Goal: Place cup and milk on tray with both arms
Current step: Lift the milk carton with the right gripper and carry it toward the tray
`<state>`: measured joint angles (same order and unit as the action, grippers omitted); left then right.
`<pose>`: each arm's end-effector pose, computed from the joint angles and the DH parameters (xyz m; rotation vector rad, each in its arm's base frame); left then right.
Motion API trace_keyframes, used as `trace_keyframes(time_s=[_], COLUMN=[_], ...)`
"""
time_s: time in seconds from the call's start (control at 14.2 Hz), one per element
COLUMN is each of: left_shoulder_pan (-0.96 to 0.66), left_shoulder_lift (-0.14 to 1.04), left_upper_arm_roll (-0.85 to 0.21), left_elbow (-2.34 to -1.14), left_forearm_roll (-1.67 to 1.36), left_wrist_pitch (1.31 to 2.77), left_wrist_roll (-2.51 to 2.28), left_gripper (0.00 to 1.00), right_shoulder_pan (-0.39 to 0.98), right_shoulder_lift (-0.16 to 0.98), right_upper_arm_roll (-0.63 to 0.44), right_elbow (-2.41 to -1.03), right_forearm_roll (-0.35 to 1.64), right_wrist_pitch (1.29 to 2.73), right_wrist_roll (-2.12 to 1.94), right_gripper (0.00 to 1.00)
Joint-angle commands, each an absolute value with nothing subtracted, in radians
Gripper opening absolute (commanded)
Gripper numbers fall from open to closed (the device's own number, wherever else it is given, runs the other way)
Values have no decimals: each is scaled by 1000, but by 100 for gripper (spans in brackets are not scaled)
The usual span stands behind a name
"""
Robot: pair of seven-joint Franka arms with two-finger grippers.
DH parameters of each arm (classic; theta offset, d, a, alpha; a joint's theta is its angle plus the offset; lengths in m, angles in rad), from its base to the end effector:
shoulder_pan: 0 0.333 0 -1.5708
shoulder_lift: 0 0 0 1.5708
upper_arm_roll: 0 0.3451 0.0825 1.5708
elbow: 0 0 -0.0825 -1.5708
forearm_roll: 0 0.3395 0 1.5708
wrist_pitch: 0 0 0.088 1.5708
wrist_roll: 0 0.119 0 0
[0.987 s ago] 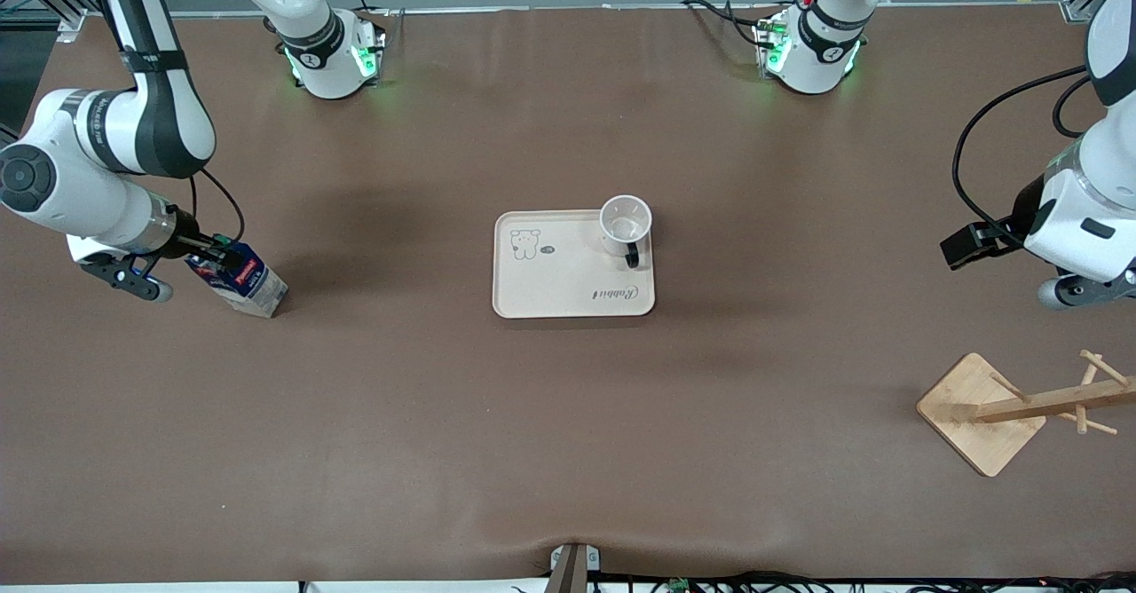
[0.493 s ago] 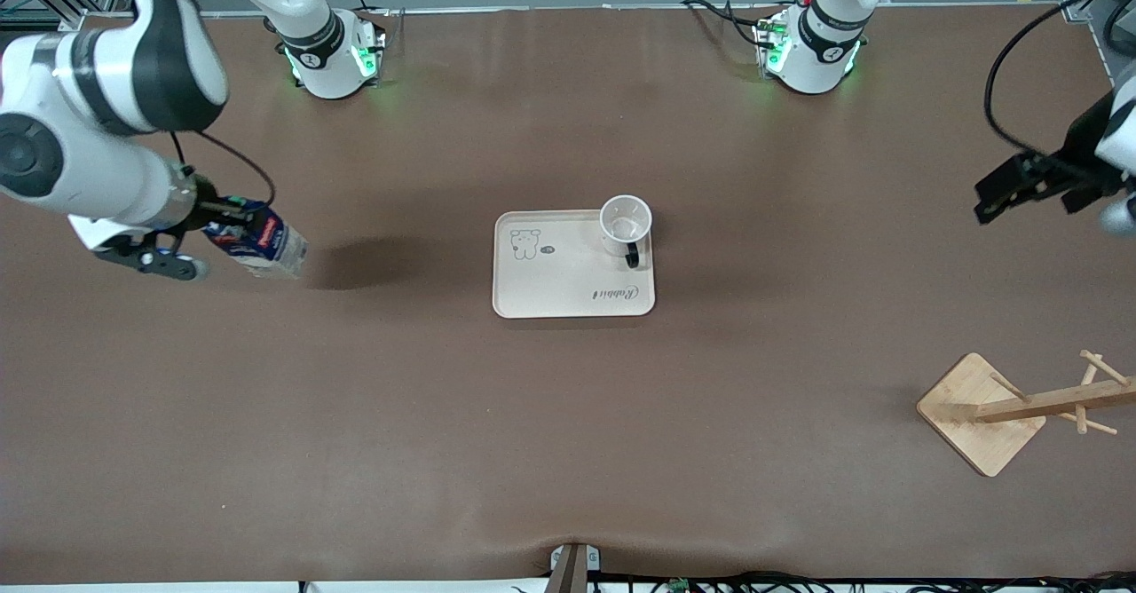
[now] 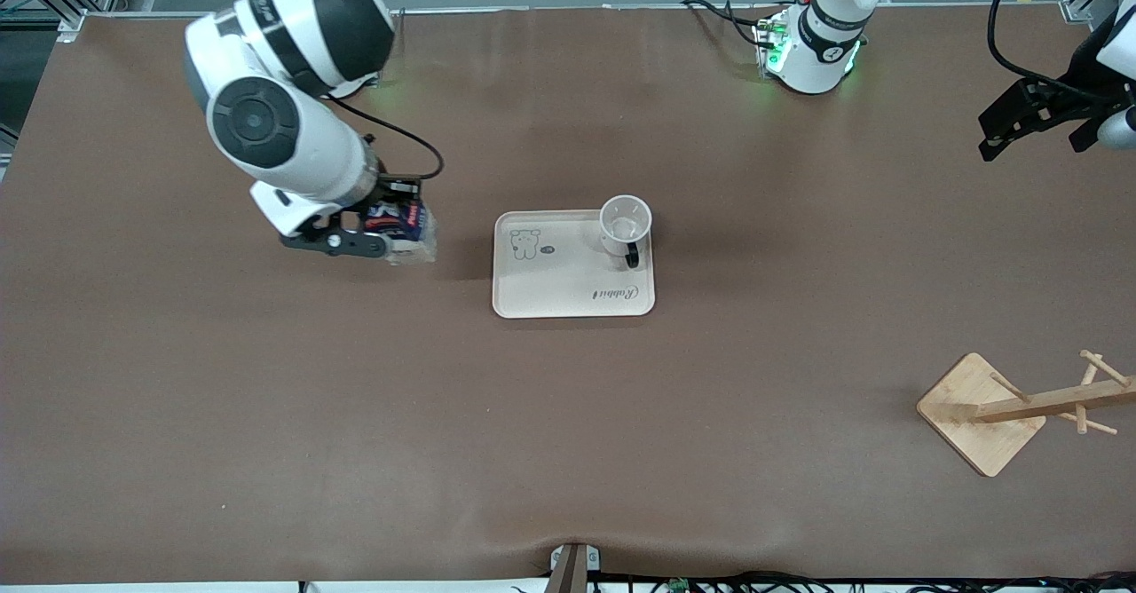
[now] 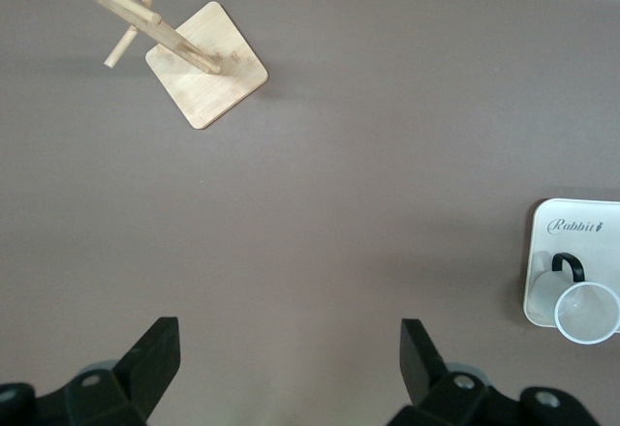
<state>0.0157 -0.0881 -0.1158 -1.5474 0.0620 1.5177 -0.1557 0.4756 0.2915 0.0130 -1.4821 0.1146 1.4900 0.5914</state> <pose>0.4731 -0.0433 0.6901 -3.0745 -0.0935 -0.1024 0.5047 0.2835 0.5143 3.0575 -0.1682 -0.4690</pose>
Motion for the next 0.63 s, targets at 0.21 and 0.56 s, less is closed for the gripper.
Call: trace_keyframes(time_s=[0.21,0.56], left_shoulder_pan=[18,11], left_shoulder_lift=[-112,-98], left_upper_arm_roll=[-101,-109], left_elbow=[-1572,-1565], left_forearm_roll=[52,29], left_wrist_pitch=[1532,1517], left_wrist_roll=[-135,-132], left_gripper=[100,100], right_shoulder_pan=[589,653], right_shoulder_lift=[445,534], right_upper_arm_roll=[0,3], right_elbow=[-1313,-1315], right_forearm_roll=[138,141], right_wrist_pitch=[1506,1633], right_wrist_roll=[640,753], right_gripper=[0,0])
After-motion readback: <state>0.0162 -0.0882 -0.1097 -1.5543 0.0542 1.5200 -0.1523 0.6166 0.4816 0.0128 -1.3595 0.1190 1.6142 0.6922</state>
